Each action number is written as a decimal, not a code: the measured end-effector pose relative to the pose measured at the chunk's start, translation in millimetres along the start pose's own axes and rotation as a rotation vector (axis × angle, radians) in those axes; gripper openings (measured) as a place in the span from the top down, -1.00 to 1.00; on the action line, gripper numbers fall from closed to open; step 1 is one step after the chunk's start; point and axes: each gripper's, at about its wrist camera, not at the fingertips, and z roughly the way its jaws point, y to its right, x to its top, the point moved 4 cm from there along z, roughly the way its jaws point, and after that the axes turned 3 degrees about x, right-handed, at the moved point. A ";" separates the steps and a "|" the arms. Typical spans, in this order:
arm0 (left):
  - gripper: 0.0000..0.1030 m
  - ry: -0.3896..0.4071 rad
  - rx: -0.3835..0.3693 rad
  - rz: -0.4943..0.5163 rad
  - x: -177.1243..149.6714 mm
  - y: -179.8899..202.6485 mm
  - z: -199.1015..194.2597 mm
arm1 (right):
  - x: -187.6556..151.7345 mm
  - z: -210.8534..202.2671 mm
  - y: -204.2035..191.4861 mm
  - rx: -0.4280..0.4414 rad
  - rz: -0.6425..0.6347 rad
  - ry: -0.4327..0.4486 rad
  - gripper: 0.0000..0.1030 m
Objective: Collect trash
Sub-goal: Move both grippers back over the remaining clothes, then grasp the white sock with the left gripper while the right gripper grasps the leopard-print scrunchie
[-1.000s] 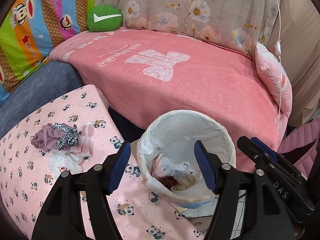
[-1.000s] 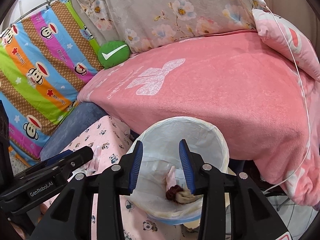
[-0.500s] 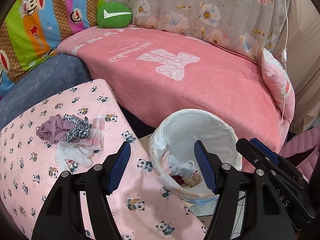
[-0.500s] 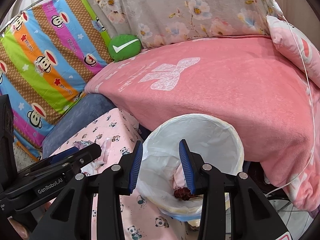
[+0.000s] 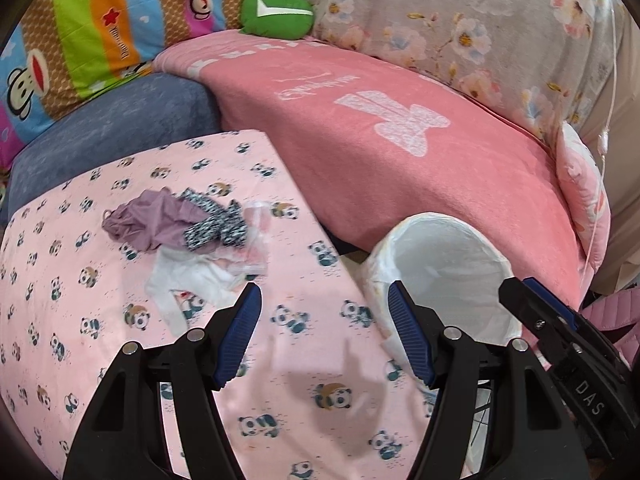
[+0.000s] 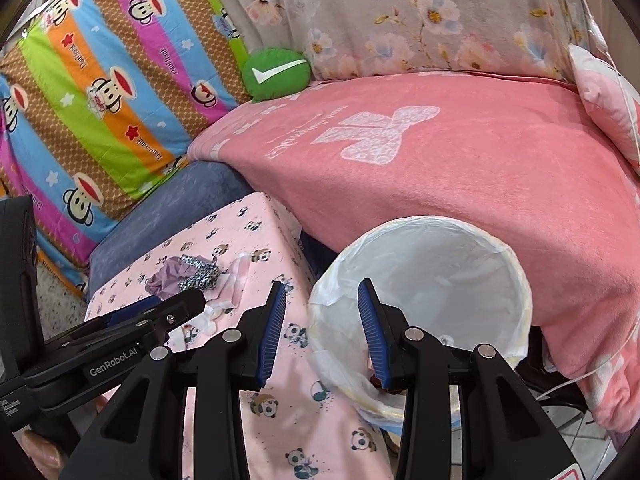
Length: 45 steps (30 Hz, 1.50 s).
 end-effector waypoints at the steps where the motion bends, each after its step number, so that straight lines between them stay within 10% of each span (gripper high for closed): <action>1: -0.21 -0.003 0.006 -0.010 -1.3 -5.9 1.1 | -1.1 3.5 -5.4 0.005 -0.009 -0.007 0.24; 29: 0.01 -0.108 0.108 -0.195 -9.2 -146.2 66.8 | -12.1 134.2 -135.4 0.082 -0.192 -0.174 0.24; 45: 0.66 -0.147 0.044 -0.206 -11.6 -157.6 95.2 | -13.6 201.5 -152.9 0.075 -0.213 -0.249 0.34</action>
